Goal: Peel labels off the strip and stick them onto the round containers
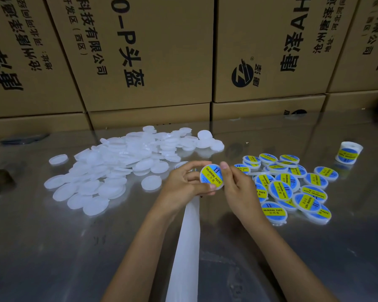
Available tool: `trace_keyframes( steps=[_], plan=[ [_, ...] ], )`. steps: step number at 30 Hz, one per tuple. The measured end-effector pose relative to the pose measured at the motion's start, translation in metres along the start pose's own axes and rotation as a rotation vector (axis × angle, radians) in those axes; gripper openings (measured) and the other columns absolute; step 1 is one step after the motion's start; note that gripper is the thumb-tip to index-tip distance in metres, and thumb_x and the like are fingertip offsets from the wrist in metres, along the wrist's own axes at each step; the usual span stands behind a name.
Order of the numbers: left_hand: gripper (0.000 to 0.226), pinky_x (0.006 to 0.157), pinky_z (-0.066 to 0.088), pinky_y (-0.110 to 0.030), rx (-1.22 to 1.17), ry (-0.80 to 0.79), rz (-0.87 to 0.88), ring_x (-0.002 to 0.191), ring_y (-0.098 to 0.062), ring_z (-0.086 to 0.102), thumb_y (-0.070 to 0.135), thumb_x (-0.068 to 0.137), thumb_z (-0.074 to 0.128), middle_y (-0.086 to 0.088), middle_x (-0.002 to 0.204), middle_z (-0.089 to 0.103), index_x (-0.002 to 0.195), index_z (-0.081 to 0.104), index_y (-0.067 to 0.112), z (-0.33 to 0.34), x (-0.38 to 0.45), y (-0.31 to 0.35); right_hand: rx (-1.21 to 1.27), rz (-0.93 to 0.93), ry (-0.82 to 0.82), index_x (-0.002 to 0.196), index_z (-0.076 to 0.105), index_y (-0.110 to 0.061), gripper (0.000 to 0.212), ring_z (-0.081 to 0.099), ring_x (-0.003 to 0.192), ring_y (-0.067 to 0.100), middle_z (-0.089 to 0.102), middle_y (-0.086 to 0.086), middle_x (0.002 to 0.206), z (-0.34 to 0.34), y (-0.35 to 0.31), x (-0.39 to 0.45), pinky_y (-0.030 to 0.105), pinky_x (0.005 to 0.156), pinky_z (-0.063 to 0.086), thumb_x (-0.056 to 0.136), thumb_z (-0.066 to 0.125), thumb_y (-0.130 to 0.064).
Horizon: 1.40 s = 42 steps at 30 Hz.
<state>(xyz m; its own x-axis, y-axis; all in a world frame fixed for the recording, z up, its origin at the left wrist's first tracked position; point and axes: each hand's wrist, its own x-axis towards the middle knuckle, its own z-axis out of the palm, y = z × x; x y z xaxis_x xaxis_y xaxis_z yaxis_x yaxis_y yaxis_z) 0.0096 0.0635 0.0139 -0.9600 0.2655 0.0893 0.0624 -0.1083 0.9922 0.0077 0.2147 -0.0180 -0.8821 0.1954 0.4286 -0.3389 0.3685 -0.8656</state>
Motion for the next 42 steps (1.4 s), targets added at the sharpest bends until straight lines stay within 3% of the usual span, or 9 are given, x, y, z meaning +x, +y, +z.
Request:
trace_keyframes(
  steps=[4,8,14,19,23,26,32,38,42],
  plan=[
    [0.034,0.067,0.061,-0.03,-0.055,0.192,0.043,0.083,-0.031,0.076,0.003,0.078,0.082,-0.017,0.088,0.077,0.103,0.059,0.006,0.0,-0.001,0.003,0.08,0.031,-0.145,0.072,0.049,-0.011,0.054,0.039,0.06,0.008,0.042,-0.008,0.06,0.002,-0.003,-0.003,0.026,0.058,0.035,0.092,0.042,-0.061],
    [0.026,0.072,0.063,-0.038,-0.074,0.275,0.038,0.084,-0.036,0.075,0.008,0.082,0.08,-0.02,0.088,0.076,0.099,0.061,0.006,-0.002,0.0,0.003,-0.027,-0.026,-0.217,0.072,0.052,-0.024,0.039,0.04,0.055,0.003,0.046,-0.015,0.058,0.008,-0.003,-0.009,0.017,0.053,0.035,0.09,0.056,-0.059],
    [0.025,0.069,0.064,-0.039,-0.098,0.244,0.041,0.082,-0.037,0.075,0.021,0.084,0.079,-0.02,0.092,0.076,0.093,0.065,0.002,0.001,0.0,0.004,-0.132,-0.15,-0.13,0.073,0.052,-0.031,0.03,0.045,0.051,0.005,0.049,-0.015,0.054,0.009,-0.003,-0.012,0.014,0.049,0.033,0.099,0.048,-0.047],
    [0.011,0.068,0.061,-0.03,-0.059,0.166,0.049,0.083,-0.032,0.076,0.017,0.093,0.07,-0.018,0.091,0.076,0.102,0.07,0.01,-0.002,0.0,0.005,-0.256,-0.121,-0.061,0.064,0.042,-0.029,0.045,0.05,0.054,0.01,0.053,-0.013,0.055,0.011,0.002,-0.013,0.021,0.047,0.026,0.102,0.031,-0.052],
    [0.032,0.075,0.061,-0.031,-0.021,0.024,0.025,0.092,-0.031,0.074,0.001,0.093,0.066,-0.017,0.106,0.074,0.12,0.068,0.016,-0.002,0.001,0.003,-0.271,-0.044,0.038,0.053,0.033,-0.028,0.053,0.044,0.052,0.019,0.042,-0.008,0.043,0.011,0.005,-0.01,0.032,0.052,0.025,0.103,0.03,-0.048],
    [0.043,0.073,0.06,-0.027,0.021,-0.011,0.033,0.084,-0.029,0.075,-0.006,0.088,0.069,-0.014,0.11,0.072,0.123,0.068,0.019,-0.003,0.001,0.003,-0.221,0.014,0.046,0.052,0.035,-0.023,0.057,0.046,0.053,0.02,0.043,-0.006,0.043,0.011,0.006,-0.008,0.033,0.051,0.028,0.102,0.031,-0.051],
    [0.031,0.064,0.062,-0.027,-0.016,0.146,0.053,0.081,-0.028,0.076,0.001,0.081,0.079,-0.01,0.092,0.078,0.11,0.074,0.011,-0.003,0.001,0.003,-0.021,-0.011,-0.093,0.067,0.055,-0.027,0.047,0.044,0.054,0.005,0.05,-0.013,0.053,0.008,0.001,-0.007,0.025,0.056,0.034,0.1,0.035,-0.055],
    [0.016,0.061,0.062,-0.031,-0.085,0.291,0.061,0.077,-0.024,0.076,0.013,0.085,0.078,-0.013,0.087,0.077,0.1,0.078,0.009,-0.004,0.003,0.001,-0.11,-0.046,-0.202,0.083,0.063,-0.024,0.044,0.046,0.054,0.003,0.053,-0.008,0.06,0.009,0.001,-0.01,0.018,0.051,0.035,0.083,0.055,-0.068],
    [0.017,0.06,0.062,-0.029,-0.035,0.244,0.06,0.073,-0.022,0.075,0.017,0.089,0.074,-0.009,0.089,0.078,0.104,0.077,0.01,-0.005,0.003,0.001,-0.297,-0.073,-0.178,0.071,0.053,-0.023,0.052,0.049,0.055,0.011,0.052,-0.013,0.055,0.009,0.002,-0.012,0.024,0.048,0.03,0.091,0.038,-0.068]
  ],
)
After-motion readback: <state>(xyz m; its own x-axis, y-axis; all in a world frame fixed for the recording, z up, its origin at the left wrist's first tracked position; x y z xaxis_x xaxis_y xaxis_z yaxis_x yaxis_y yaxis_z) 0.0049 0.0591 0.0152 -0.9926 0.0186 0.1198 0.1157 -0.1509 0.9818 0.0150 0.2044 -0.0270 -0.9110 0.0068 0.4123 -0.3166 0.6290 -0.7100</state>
